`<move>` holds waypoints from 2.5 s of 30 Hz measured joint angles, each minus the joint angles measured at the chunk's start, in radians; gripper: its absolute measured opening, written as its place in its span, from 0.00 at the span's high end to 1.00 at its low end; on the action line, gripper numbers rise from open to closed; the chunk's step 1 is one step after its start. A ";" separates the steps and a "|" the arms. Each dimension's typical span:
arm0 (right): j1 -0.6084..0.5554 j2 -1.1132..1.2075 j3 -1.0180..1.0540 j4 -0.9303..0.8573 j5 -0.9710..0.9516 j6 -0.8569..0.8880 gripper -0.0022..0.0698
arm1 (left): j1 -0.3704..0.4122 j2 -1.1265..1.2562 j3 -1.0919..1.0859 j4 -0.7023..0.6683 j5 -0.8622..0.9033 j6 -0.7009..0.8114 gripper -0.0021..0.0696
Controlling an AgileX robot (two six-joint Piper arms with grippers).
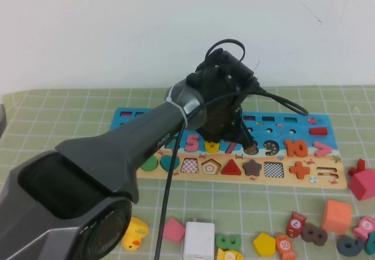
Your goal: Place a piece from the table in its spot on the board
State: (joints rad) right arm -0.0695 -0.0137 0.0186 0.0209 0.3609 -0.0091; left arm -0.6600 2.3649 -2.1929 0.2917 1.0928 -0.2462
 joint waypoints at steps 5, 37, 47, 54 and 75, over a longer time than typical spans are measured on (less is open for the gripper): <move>0.000 0.000 0.000 0.000 0.000 0.000 0.97 | 0.000 -0.081 0.000 0.081 0.044 -0.016 0.97; 0.000 0.000 0.000 0.000 0.000 0.000 0.97 | 0.002 -1.324 0.657 -0.029 -0.049 0.062 0.97; 0.000 0.000 0.000 0.000 0.000 0.000 0.97 | 0.002 -1.433 1.002 -0.093 0.057 0.067 0.97; 0.000 0.000 0.000 0.000 0.000 0.000 0.97 | 0.002 -1.515 1.073 0.010 0.130 -0.072 0.97; 0.000 0.000 0.000 0.000 0.000 0.000 0.97 | 0.384 -2.297 1.995 0.081 -0.834 -0.253 0.97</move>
State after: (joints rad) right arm -0.0695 -0.0137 0.0186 0.0209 0.3609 -0.0091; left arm -0.2760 0.0676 -0.1980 0.3727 0.2591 -0.4994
